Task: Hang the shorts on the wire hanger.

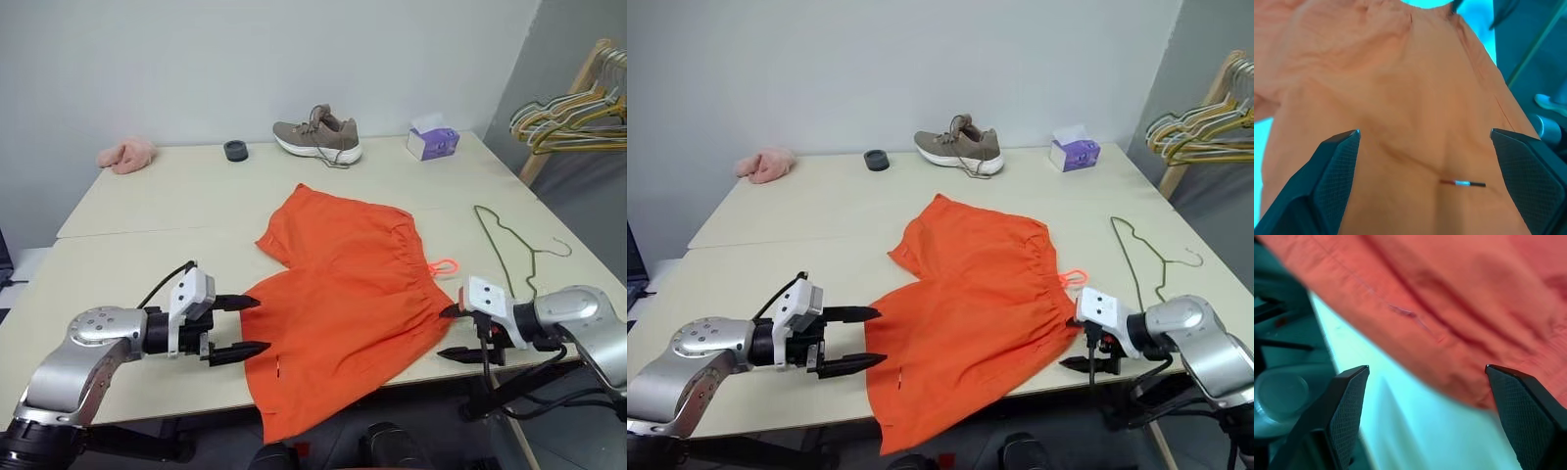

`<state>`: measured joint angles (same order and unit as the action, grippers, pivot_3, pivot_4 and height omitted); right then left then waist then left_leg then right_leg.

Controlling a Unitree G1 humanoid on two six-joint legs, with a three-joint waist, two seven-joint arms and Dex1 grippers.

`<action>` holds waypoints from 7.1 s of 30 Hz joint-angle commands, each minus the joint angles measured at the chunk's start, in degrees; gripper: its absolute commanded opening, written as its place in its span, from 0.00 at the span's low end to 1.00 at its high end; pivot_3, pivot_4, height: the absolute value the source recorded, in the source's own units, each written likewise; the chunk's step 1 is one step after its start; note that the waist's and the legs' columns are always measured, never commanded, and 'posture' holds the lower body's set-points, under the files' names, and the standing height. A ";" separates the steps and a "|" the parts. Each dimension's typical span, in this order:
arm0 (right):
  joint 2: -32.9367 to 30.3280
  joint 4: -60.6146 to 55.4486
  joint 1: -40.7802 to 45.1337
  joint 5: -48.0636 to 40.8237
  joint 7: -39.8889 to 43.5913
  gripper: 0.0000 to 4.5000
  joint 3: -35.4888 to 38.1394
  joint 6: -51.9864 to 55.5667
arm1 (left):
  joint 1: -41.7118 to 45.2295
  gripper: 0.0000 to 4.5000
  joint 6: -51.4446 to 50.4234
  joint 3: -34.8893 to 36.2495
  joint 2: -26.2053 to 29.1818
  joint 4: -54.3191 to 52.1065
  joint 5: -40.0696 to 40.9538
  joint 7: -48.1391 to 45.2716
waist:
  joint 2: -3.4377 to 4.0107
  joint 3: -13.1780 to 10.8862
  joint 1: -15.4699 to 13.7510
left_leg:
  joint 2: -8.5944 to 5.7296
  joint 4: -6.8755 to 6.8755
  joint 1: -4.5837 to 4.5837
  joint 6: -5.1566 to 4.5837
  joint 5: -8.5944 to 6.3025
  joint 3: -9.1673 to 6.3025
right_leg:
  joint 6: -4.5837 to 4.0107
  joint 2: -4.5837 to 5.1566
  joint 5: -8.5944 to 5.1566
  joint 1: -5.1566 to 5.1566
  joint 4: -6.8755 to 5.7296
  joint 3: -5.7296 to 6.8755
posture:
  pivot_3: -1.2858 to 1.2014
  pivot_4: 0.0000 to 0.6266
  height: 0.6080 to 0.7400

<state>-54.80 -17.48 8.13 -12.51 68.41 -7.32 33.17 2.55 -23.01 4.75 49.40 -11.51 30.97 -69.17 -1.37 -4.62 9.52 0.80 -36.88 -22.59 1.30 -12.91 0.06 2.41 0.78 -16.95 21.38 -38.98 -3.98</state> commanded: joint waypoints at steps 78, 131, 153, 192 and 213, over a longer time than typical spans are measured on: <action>10.66 22.71 26.05 29.16 -45.29 0.01 2.85 -54.57 | 35.47 1.00 -4.23 0.28 -8.76 24.58 -6.68 13.76 | -0.06 -0.40 3.26 | -0.08 -0.06 -0.20 -0.09 -0.06 0.02 | 0.27 -0.04 0.09 0.09 0.03 -0.12 | 0.43 0.08 1.00; 19.64 3.90 18.56 9.86 -25.28 0.74 -4.08 -8.14 | 26.51 0.00 -0.09 -3.76 -3.89 23.37 -11.91 -3.55 | -0.06 -0.42 3.87 | -0.02 -0.06 -0.17 -0.09 -0.06 -0.08 | 0.22 0.03 0.10 0.08 -0.02 -0.11 | 0.42 0.11 1.00; 42.69 58.67 43.90 19.51 -34.27 0.59 -12.35 -14.03 | 17.65 0.00 -3.08 1.98 -2.07 14.62 -9.10 1.86 | -0.07 -0.45 4.23 | -0.15 -0.05 -0.26 -0.10 -0.06 -0.32 | 0.00 0.25 0.30 0.11 -0.08 0.16 | 0.45 0.08 1.00; 28.20 17.09 34.10 41.98 -45.14 0.00 -15.73 -47.33 | 26.62 0.61 -15.68 1.25 -0.77 22.53 -0.68 -1.77 | -0.08 -0.45 3.31 | -0.20 -0.04 -0.31 -0.03 -0.09 -0.65 | 0.02 0.23 0.30 0.09 -0.06 0.37 | 0.44 0.07 1.00; 29.27 19.57 32.47 43.32 -46.03 0.00 -15.81 -58.69 | 29.66 0.61 -13.55 -2.38 -3.66 26.55 -4.33 -3.14 | -0.11 -0.45 3.35 | -0.20 -0.12 -0.29 -0.05 -0.08 -0.62 | 0.02 0.08 0.30 0.06 -0.07 0.32 | 0.42 0.09 1.00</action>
<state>-25.34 2.81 39.94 30.43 23.55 -24.99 -24.30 30.47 -35.89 -0.35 45.97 14.88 25.60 -74.48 -1.48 -5.07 12.87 0.60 -37.00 -22.88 1.26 -12.99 -0.56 2.43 0.86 -16.66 21.43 -39.05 -3.68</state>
